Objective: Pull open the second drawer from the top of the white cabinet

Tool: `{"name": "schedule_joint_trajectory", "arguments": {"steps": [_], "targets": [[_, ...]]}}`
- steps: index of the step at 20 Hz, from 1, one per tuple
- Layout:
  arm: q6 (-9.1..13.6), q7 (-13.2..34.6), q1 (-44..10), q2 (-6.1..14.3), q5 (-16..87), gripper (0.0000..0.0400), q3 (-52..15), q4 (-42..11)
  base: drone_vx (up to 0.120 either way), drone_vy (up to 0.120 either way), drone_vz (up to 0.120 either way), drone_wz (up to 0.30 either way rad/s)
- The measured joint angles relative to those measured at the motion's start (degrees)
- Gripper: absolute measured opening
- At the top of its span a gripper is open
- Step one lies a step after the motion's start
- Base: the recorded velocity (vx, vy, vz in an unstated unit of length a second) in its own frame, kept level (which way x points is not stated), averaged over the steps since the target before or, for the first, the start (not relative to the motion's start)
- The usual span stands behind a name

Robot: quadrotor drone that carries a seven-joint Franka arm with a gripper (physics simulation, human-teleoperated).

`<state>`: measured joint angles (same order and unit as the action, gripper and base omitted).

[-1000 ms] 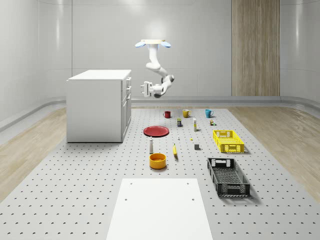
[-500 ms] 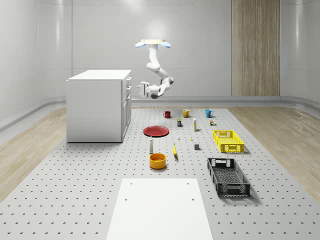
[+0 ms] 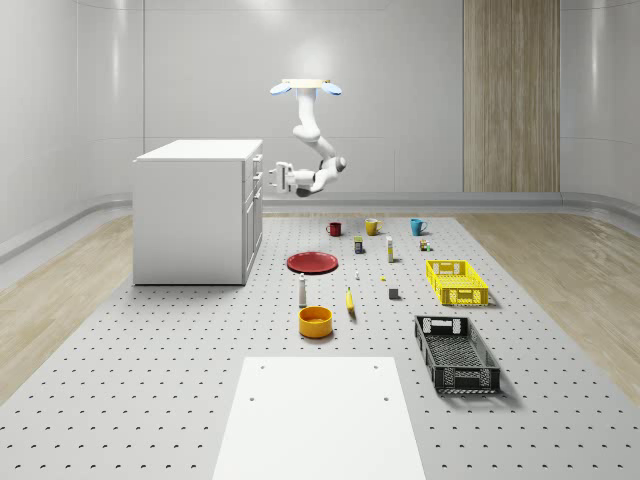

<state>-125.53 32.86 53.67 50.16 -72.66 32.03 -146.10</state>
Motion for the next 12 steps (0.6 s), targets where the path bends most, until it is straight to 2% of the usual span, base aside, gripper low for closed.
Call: {"name": "schedule_joint_trajectory", "arguments": {"steps": [12], "targets": [[-1.46, -3.7, 0.4, -5.25, -7.41, 0.03, -4.44, 1.46, 0.0, 0.0, 0.0, 0.0]]}}
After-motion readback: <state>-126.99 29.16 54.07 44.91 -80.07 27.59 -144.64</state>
